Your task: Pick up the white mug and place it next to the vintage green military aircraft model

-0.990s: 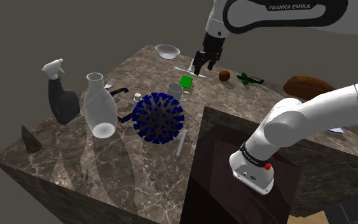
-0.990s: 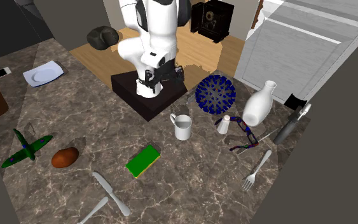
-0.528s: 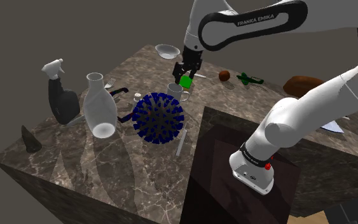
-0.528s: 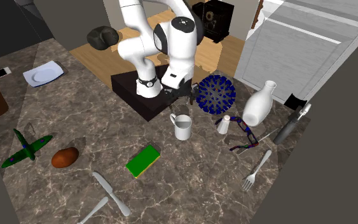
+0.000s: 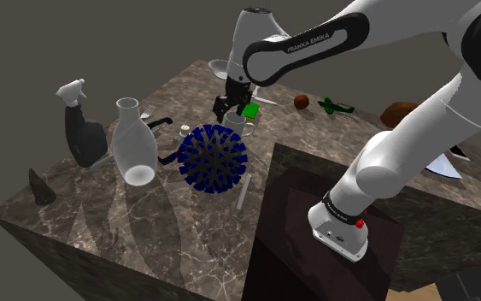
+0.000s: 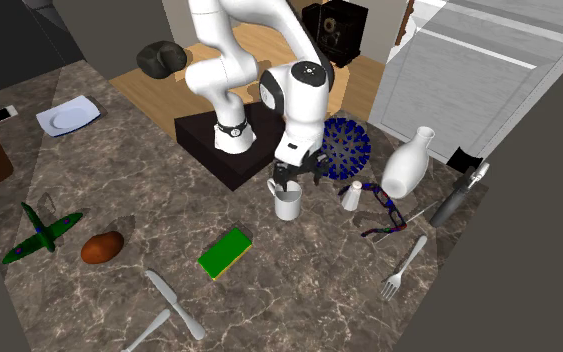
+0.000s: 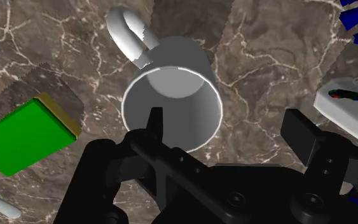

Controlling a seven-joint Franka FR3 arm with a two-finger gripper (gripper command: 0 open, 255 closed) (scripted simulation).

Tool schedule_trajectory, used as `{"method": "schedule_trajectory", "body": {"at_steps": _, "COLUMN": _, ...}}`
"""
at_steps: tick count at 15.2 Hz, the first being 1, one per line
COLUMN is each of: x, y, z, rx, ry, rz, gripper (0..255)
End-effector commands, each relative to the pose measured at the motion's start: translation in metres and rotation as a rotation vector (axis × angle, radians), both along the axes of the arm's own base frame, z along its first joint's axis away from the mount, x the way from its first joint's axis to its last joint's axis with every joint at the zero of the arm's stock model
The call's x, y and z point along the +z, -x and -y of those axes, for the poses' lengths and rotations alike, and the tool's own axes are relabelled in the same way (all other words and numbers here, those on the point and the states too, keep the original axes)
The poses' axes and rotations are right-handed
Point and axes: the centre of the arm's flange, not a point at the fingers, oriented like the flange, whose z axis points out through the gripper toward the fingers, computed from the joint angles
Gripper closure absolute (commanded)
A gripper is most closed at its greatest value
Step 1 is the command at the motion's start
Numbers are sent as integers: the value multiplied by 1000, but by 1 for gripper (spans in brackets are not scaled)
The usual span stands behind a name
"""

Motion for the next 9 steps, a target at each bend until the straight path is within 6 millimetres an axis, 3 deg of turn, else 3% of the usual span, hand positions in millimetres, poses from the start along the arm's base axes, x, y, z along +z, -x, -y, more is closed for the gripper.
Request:
{"method": "schedule_trajectory", "body": {"at_steps": 1, "x": -10, "y": 0, "z": 0, "rx": 0, "ry": 0, "rz": 1, "gripper": 0}}
{"method": "schedule_trajectory", "body": {"at_steps": 4, "x": -29, "y": -2, "z": 1, "rx": 0, "ry": 0, "rz": 1, "gripper": 0}}
{"method": "schedule_trajectory", "body": {"at_steps": 9, "x": -29, "y": -2, "z": 1, "rx": 0, "ry": 0, "rz": 1, "gripper": 0}}
